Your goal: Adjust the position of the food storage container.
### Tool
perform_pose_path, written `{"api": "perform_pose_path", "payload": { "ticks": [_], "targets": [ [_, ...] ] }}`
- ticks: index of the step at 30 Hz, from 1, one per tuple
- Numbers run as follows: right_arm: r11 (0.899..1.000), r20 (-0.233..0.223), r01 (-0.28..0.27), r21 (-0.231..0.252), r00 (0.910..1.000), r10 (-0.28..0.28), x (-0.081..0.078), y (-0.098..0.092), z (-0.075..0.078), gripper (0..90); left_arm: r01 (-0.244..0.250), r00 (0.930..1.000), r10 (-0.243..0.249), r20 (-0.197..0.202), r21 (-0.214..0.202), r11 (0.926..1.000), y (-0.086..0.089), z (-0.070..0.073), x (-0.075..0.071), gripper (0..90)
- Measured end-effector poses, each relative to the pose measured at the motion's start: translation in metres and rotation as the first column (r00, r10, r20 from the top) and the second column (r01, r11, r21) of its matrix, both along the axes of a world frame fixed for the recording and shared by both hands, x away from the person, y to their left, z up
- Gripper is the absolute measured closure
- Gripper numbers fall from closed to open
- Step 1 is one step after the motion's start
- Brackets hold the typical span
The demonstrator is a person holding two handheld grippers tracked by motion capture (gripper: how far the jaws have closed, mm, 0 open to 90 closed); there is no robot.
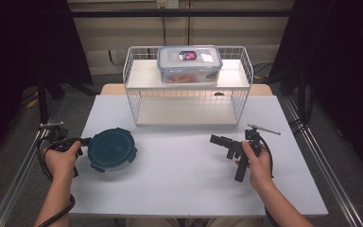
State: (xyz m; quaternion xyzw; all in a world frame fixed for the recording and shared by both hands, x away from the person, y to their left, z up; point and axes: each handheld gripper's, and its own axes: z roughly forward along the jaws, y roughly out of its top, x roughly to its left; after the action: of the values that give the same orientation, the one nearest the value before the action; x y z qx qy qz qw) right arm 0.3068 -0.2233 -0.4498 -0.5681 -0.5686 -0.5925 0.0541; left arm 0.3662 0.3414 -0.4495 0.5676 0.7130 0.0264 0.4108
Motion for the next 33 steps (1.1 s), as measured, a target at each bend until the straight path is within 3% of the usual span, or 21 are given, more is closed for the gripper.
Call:
{"api": "perform_pose_path", "payload": {
  "ticks": [3, 8, 13, 14, 15, 19, 21, 24, 33],
  "targets": [
    [1.000, 0.000, -0.002, 0.002, 1.0000, 0.002, 0.000, 0.001, 0.000, 16.9, 0.003, 0.9999, -0.003, 0.013, -0.014, 0.9999, -0.005, -0.001, -0.003, 90.0],
    [1.000, -0.001, -0.009, 0.000, 1.0000, 0.009, 0.000, 0.002, 0.000, 16.9, 0.004, 1.0000, -0.004, -0.006, 0.017, 0.9999, -0.016, 0.001, -0.008, 90.0],
    [1.000, 0.006, -0.010, -0.001, 0.9999, 0.010, 0.000, 0.003, 0.001, 16.9, 0.038, 0.9992, -0.038, -0.014, 0.008, 0.9992, -0.029, 0.001, -0.011, 90.0],
    [1.000, 0.005, -0.011, -0.001, 0.9999, 0.011, 0.000, 0.003, 0.001, 16.9, 0.034, 0.9994, -0.034, -0.002, -0.002, 0.9994, -0.034, 0.000, -0.011, 90.0],
    [1.000, 0.006, -0.012, 0.000, 0.9999, 0.012, 0.000, 0.003, 0.001, 16.9, 0.050, 0.9986, -0.050, -0.018, 0.002, 0.9987, -0.036, 0.001, -0.011, 90.0],
    [1.000, 0.005, -0.014, 0.000, 0.9999, 0.014, 0.000, 0.004, 0.001, 16.9, 0.068, 0.9976, -0.068, -0.013, -0.017, 0.9975, -0.052, -0.001, -0.009, 90.0],
    [1.000, 0.006, -0.016, 0.000, 0.9998, 0.016, 0.000, 0.004, 0.001, 16.9, 0.076, 0.9971, -0.076, -0.003, -0.049, 0.9959, -0.060, -0.003, -0.008, 90.0],
    [1.000, 0.003, -0.016, 0.000, 0.9999, 0.016, 0.000, 0.003, 0.001, 16.9, 0.105, 0.9941, -0.106, -0.022, -0.046, 0.9934, -0.069, -0.004, -0.005, 90.0],
    [1.000, 0.002, -0.012, -0.004, 0.9999, 0.012, -0.001, 0.001, 0.000, 16.9, 0.085, 0.9954, -0.087, -0.040, -0.052, 0.9950, -0.062, -0.005, -0.009, 90.0]
  ]
}}
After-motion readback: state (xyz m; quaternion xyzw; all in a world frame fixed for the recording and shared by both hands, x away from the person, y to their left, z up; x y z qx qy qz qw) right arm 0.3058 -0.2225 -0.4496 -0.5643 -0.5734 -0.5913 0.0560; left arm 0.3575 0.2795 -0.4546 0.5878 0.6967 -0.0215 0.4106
